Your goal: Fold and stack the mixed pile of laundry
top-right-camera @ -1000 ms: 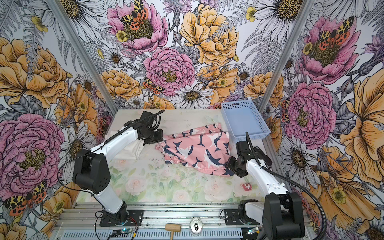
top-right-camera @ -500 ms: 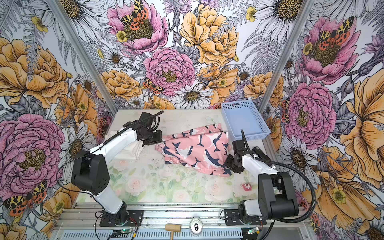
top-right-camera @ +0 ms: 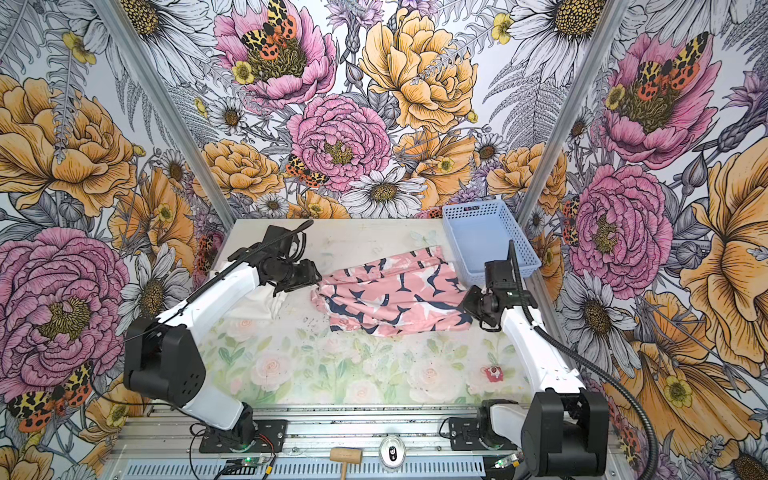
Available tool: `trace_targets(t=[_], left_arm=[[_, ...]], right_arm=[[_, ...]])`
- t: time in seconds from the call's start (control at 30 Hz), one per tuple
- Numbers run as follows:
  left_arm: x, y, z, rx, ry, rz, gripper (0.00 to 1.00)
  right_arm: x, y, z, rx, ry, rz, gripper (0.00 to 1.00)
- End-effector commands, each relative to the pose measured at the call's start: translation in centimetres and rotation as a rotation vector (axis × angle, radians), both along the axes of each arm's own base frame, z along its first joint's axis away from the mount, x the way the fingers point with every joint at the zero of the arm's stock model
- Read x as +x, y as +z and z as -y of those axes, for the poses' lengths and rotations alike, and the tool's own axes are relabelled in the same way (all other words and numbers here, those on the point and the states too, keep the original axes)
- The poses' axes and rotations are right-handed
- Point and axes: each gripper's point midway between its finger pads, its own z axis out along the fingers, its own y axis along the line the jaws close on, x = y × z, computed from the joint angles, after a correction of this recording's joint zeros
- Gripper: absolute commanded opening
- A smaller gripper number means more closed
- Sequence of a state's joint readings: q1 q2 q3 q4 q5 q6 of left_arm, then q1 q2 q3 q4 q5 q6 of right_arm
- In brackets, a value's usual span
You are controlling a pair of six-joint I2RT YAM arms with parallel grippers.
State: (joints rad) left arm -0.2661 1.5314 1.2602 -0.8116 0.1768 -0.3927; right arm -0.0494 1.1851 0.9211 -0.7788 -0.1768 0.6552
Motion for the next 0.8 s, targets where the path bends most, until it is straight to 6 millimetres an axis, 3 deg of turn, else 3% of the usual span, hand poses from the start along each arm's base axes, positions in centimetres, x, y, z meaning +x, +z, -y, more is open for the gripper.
trace_targets(t=[0.0, 0.13, 0.23, 0.43, 0.77], left_arm=[[-1.6, 0.8, -1.2, 0.024, 0.024, 0.053, 0.58], [-4.8, -1.5, 0.3, -0.008, -0.020, 0.035, 0.53], [-5.6, -3.4, 2.4, -0.025, -0.083, 0.037, 0.52], [-4.3, -4.7, 5.7, -0.020, -0.188, 0.104, 0.51], [-3.0, -7.2, 5.3, 0.032, -0.181, 0.109, 0.47]], right_arm=[[-0.8, 1.0, 0.8, -0.013, 0.001, -0.028, 0.00], [0.0, 1.8, 1.1, -0.007, -0.002, -0.012, 0.00], [0.5, 2.1, 1.2, -0.007, 0.001, -0.005, 0.00], [1.0, 2.7, 1.4, -0.010, 0.003, 0.012, 0.00], [0.9, 3.2, 1.3, 0.004, 0.005, 0.027, 0.00]])
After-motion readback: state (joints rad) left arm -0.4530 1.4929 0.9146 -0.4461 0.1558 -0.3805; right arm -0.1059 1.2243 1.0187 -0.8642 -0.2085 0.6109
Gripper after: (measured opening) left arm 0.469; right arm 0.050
